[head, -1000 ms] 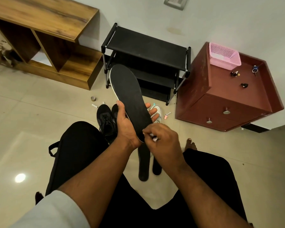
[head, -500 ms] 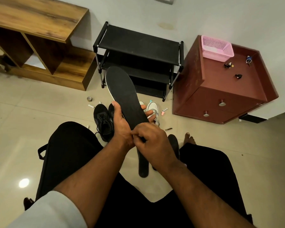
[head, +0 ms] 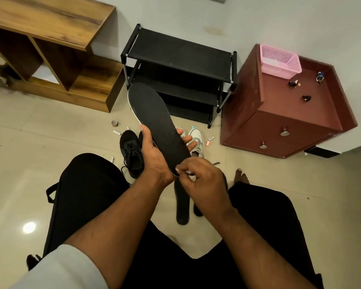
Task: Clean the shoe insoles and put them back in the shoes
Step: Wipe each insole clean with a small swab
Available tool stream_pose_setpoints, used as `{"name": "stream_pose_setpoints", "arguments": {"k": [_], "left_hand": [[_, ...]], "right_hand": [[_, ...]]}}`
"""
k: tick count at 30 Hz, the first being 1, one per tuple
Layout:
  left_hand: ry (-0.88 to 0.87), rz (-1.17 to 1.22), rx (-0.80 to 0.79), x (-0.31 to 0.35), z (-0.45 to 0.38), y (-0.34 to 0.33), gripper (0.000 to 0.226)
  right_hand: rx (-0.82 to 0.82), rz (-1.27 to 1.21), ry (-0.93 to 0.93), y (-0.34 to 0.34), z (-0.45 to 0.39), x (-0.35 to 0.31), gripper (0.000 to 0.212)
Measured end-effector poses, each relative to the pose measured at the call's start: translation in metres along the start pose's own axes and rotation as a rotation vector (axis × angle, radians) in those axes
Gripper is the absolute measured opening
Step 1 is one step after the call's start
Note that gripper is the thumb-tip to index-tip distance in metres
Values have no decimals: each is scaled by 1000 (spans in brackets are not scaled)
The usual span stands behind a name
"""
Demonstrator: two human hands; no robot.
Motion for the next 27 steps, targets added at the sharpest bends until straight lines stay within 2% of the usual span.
{"name": "stream_pose_setpoints", "arguments": {"k": [3,5,10,12,15,19,27], "left_hand": [[32,14,-70,1,1,-2,87],[38,24,-119,2,2,-2,81],[22,-22,-135,4,4,-7,72],[37,-45,-140,2,8,-9,77],[9,-28,-167,4,12,-13,86],[0,0,-153,4,13,-13,85],[-19,-90,-136,3,11,-9,89]], "right_hand": [[14,36,-124,6,0,25,9],[18,52,-145,9,-1,30,9],[-9,6,68,-3,-5,-12,8],[-27,-14,111,-6,-7,-16,8],[-19,20,46,-1,-13,2,7],[35,65,-67,9,-20,25,8],[-31,1,124,-3,-27,-13,7]]}}
Point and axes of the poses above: each hand's wrist, its own z-axis away from the middle knuckle, its own y-axis out of the back of the hand, x = y × z, the point moved 4 cm from there along -z, towards the middle knuckle, and after that the axes turned 14 degrees about y, right-handed, at the moved point
